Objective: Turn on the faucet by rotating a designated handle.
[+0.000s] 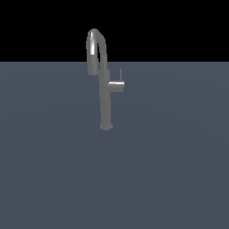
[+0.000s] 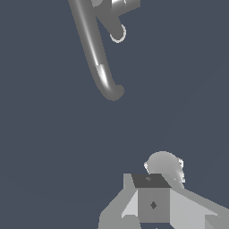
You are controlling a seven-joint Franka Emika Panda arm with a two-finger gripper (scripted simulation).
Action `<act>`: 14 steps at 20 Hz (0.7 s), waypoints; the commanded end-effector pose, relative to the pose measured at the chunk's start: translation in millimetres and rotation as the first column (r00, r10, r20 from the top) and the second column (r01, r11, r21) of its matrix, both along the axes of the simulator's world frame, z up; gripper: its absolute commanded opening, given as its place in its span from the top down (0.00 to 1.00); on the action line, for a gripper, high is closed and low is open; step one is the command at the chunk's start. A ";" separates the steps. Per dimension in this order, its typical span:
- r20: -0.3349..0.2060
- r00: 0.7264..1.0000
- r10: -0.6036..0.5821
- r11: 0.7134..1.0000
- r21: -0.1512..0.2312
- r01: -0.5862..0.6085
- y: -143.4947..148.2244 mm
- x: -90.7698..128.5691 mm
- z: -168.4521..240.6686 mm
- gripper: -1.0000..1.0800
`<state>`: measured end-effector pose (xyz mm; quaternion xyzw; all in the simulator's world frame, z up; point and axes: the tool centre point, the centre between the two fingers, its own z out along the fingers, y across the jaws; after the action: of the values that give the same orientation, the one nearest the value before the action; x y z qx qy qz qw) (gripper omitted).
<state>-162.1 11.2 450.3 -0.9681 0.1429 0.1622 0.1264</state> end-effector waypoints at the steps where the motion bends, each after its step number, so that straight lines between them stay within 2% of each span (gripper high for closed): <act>1: -0.040 0.998 -0.044 0.998 0.040 0.046 1.3 15.1 -3.3 1.00; 8: -0.161 0.974 -0.160 0.972 0.146 0.184 2.0 57.3 -15.9 1.00; 14: -0.279 0.928 -0.248 0.922 0.226 0.314 -0.7 94.0 -31.2 1.00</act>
<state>-77.6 11.4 423.3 -0.8950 0.2599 0.2667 0.2454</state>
